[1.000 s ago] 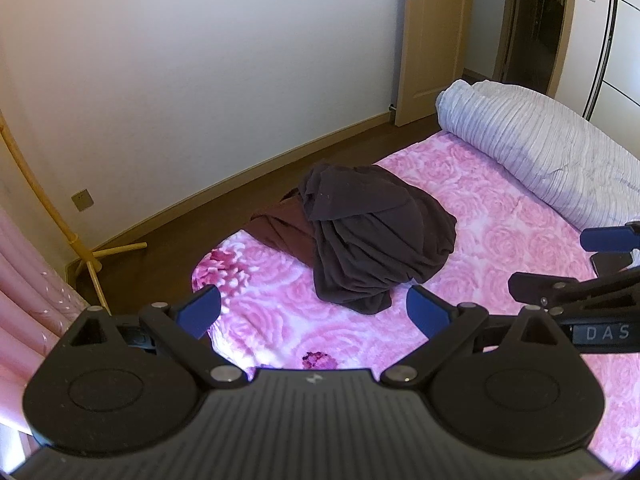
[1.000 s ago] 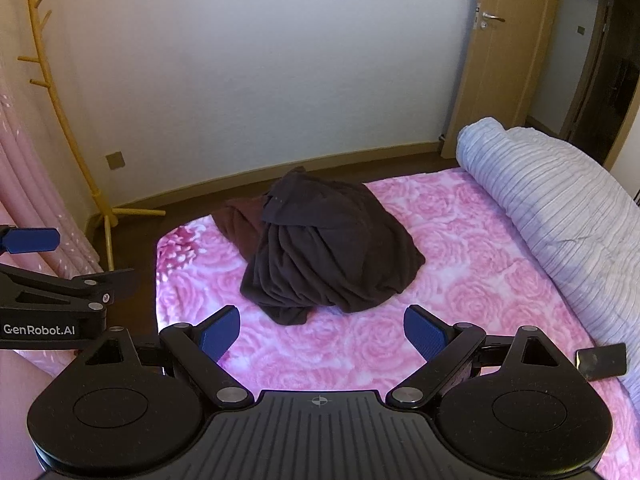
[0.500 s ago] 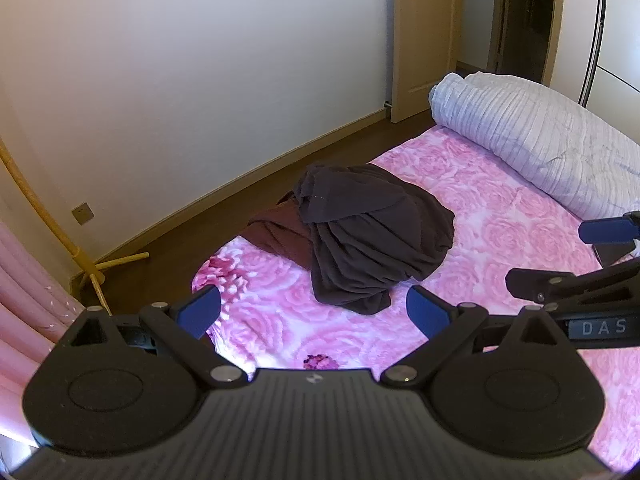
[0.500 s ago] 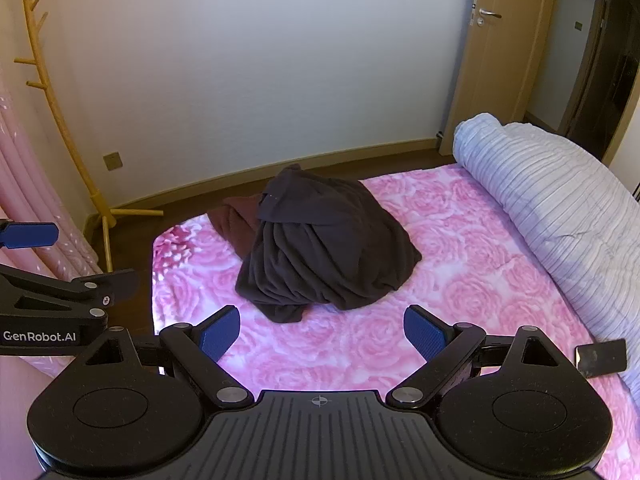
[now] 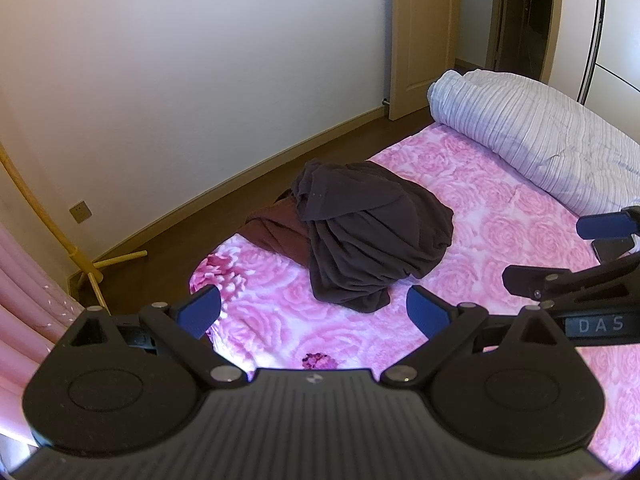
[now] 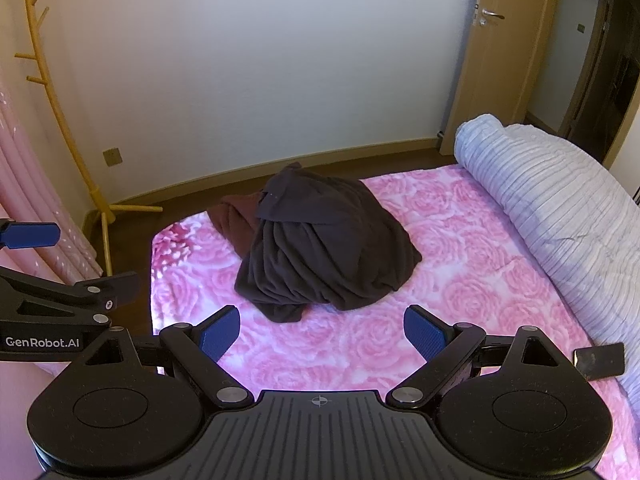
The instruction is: Fold clothes
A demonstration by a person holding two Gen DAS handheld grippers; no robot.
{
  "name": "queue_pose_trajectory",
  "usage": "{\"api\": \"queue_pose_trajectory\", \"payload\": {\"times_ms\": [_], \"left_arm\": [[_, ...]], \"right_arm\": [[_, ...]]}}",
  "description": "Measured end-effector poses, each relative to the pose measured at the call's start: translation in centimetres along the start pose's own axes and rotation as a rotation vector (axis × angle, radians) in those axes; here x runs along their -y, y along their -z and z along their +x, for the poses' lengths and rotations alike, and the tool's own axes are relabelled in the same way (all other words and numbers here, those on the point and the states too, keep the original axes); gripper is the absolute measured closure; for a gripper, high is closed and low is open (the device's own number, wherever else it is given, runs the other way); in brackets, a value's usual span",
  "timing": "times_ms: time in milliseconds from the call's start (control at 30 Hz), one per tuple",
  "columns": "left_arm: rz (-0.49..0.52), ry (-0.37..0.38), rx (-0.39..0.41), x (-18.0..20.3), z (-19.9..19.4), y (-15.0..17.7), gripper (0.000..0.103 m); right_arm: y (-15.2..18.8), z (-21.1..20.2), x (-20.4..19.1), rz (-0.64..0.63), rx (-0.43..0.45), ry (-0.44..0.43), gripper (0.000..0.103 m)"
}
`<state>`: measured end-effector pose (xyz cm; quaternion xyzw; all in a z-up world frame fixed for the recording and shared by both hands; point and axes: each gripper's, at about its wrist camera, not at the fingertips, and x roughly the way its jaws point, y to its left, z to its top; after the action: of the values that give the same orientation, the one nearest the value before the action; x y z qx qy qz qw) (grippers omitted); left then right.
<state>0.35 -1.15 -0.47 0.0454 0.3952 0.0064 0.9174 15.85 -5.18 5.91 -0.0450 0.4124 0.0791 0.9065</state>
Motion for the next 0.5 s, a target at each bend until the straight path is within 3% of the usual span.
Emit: {"api": "queue_pose_trajectory", "payload": {"times_ms": [500], "left_arm": [[-0.001,-0.001,-0.010,0.07,0.30,0.35,0.005]], "right_arm": [[0.05,0.37,0.33,0.010,-0.010,0.001,0.011]]}}
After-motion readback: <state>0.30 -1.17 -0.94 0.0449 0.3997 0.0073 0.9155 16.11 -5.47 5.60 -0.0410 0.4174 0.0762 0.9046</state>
